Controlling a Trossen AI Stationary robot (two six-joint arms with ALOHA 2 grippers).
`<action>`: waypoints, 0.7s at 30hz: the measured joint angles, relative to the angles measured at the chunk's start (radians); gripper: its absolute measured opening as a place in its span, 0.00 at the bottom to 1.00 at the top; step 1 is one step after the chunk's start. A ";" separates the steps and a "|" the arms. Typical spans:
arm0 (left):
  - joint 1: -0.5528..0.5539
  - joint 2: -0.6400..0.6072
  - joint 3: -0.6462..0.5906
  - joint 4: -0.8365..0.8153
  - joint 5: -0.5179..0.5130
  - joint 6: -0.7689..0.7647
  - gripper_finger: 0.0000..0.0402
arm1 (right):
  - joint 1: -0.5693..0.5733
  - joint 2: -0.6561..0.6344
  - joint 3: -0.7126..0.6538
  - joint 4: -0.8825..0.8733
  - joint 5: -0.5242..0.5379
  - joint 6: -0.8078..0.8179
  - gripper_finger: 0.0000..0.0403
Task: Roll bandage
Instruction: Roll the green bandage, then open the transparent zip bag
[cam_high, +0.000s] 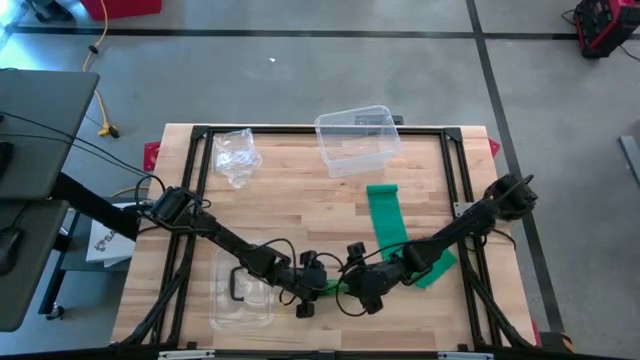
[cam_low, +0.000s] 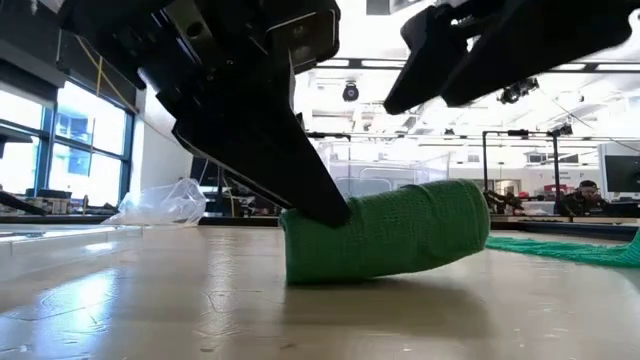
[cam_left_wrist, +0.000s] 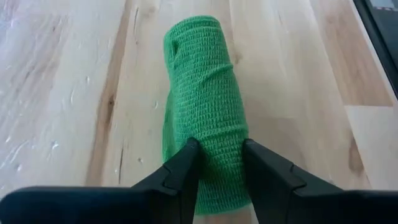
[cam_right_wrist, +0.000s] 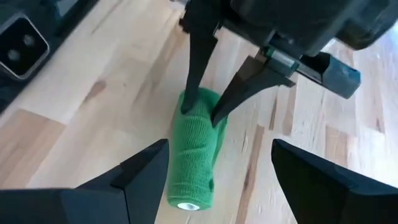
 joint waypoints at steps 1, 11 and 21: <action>0.000 -0.003 0.000 -0.001 -0.006 0.000 0.28 | -0.001 -0.002 0.000 0.000 0.000 0.011 0.68; 0.025 -0.018 0.001 0.008 0.035 0.004 0.48 | 0.003 0.000 0.000 -0.066 0.025 0.109 0.68; 0.062 -0.166 0.003 -0.137 0.078 0.013 0.55 | 0.010 -0.036 0.000 -0.175 0.047 0.121 0.68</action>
